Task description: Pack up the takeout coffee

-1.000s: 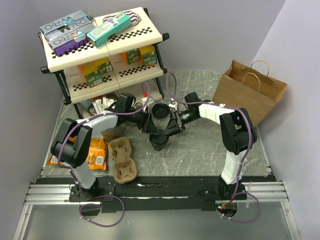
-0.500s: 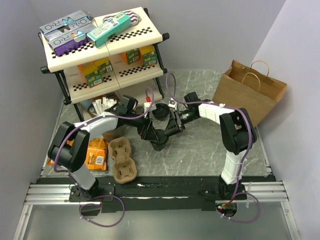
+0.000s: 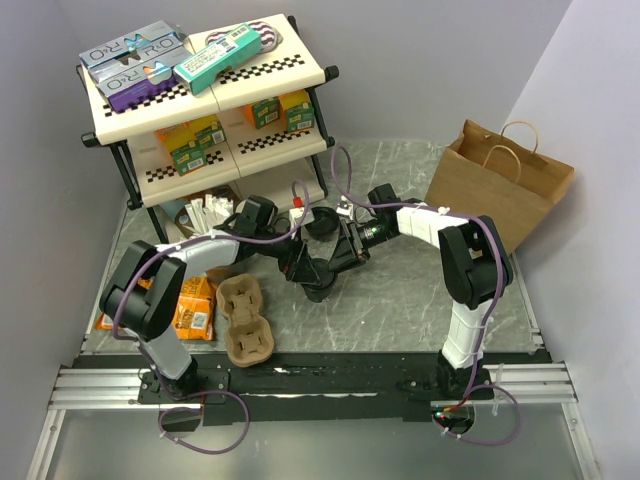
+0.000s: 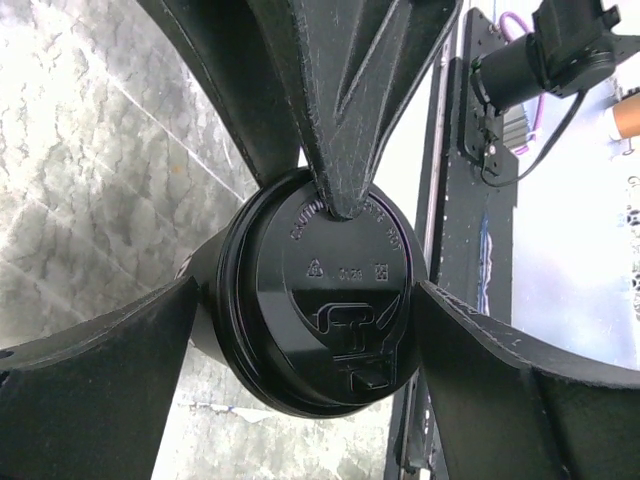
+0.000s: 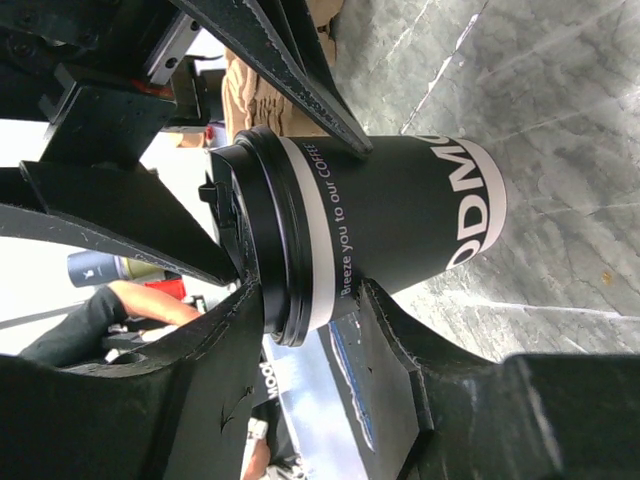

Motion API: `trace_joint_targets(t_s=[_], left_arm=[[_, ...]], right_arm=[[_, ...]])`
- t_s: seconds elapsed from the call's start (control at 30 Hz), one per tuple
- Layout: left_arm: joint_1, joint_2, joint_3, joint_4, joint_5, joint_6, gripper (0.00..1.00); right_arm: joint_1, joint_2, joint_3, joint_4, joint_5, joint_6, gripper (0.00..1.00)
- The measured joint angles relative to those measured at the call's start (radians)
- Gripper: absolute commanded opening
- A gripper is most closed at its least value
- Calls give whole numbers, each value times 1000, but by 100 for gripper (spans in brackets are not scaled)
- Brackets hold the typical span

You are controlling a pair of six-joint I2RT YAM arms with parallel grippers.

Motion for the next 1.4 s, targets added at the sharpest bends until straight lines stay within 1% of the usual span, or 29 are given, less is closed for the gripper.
trace_joint_targets(t_s=[0.17,0.47,0.67,0.77,0.93,0.97,1.03,1.07,1.17,1.2,1.23,1.27,1.4], left_arm=[[4,24,-26,93,36,-45,91],[31,127,-24,220,140,-149,89],[43,139,-32,257,163,-178,90],[43,138,-21,233,164,-169,92],[40,138,44,96,153,-83,93],[40,138,62,66,144,-63,93],[40,138,86,23,132,-32,94],[40,138,97,4,126,-21,94],[41,138,106,-29,112,-14,95],[41,138,106,-37,111,-14,95],[40,138,106,-42,111,-16,96],[40,136,106,-45,109,-19,96],[40,123,114,-48,86,-40,97]], right_arm=[[-1,1,-17,28,-12,1,49],[-7,21,-41,87,-58,34,49],[-7,27,-42,95,-69,40,50],[-8,13,-62,129,-72,53,54],[-14,-27,-101,208,-50,65,70],[-16,-31,-106,218,-45,64,75],[-19,-32,-108,229,-40,62,80],[-20,-32,-108,231,-37,55,85],[-22,-32,-98,221,-37,39,90],[-23,-32,-91,219,-37,34,94],[-23,-32,-85,217,-38,30,96],[-25,-32,-77,215,-39,26,100],[-35,-33,-62,212,-50,22,100]])
